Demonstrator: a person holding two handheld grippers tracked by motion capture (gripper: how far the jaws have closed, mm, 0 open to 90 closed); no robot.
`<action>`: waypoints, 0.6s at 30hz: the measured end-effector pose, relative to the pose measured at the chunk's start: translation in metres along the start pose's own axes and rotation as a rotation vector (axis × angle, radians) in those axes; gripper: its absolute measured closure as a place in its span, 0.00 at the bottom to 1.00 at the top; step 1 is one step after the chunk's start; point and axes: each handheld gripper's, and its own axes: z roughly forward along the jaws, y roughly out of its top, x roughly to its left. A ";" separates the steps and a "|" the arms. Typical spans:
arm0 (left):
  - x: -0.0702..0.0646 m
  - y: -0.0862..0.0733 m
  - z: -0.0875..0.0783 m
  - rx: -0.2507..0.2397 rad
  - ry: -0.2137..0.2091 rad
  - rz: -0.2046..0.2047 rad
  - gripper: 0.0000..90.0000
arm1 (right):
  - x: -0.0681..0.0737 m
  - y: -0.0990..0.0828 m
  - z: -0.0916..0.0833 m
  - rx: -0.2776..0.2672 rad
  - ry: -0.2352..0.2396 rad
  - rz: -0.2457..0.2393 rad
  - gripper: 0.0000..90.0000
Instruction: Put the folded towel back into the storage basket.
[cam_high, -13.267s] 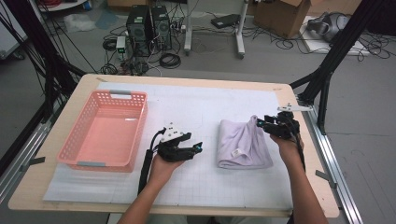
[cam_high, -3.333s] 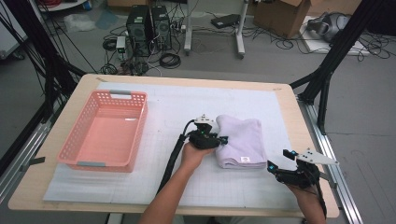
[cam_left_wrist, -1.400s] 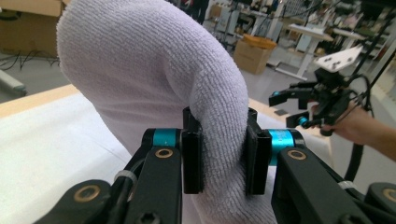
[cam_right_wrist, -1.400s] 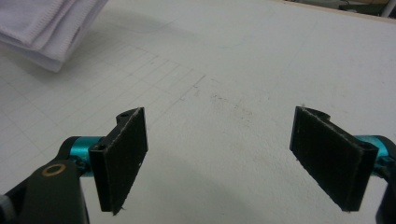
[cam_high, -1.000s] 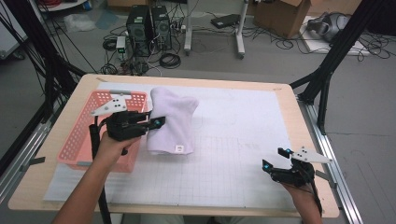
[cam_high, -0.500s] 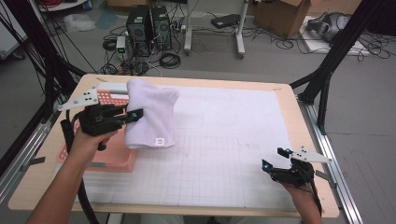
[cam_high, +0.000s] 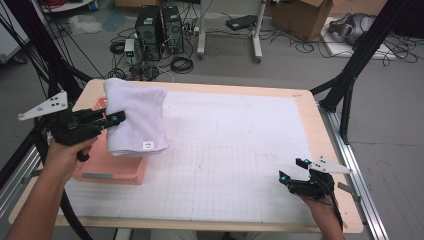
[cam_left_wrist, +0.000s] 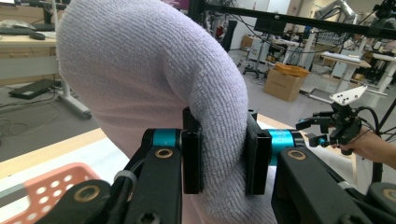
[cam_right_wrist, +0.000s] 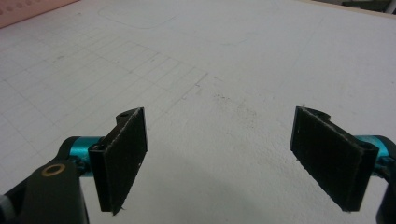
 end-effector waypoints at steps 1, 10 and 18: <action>0.001 0.001 -0.003 0.000 0.004 -0.001 0.82 | 0.000 0.000 0.000 -0.001 0.000 0.001 0.19; 0.013 0.007 -0.031 -0.019 0.047 0.006 0.82 | -0.001 0.001 0.000 -0.003 -0.005 0.005 0.20; 0.027 0.005 -0.048 -0.024 0.080 -0.009 0.81 | -0.001 0.002 0.000 -0.002 -0.010 -0.002 0.19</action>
